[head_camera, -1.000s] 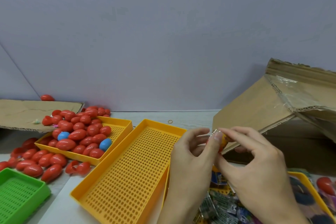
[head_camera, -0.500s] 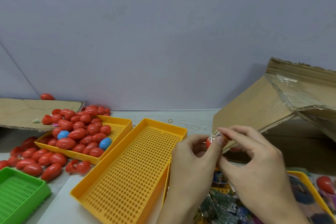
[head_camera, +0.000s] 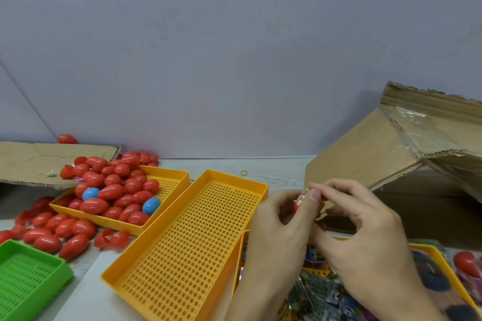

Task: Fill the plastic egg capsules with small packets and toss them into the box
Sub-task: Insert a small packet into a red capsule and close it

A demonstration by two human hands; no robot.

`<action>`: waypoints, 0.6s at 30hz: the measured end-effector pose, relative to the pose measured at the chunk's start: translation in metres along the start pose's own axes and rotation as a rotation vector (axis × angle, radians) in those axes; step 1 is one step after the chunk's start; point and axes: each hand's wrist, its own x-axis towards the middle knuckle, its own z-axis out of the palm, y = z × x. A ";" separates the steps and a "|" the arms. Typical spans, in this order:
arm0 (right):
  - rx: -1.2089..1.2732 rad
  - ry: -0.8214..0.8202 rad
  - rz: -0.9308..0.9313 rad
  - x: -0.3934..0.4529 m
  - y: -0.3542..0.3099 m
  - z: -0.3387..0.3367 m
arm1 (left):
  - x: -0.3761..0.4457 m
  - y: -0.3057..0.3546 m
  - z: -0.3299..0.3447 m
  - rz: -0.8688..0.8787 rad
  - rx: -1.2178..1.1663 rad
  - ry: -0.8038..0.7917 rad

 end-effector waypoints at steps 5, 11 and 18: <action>-0.004 -0.029 -0.007 0.001 -0.003 0.002 | 0.004 -0.002 0.001 -0.088 -0.164 0.018; 0.096 0.017 0.027 0.002 -0.013 0.002 | 0.004 0.002 0.006 -0.314 -0.548 -0.024; 0.301 -0.028 0.109 0.001 -0.011 0.007 | 0.001 0.009 0.008 -0.416 -0.673 -0.049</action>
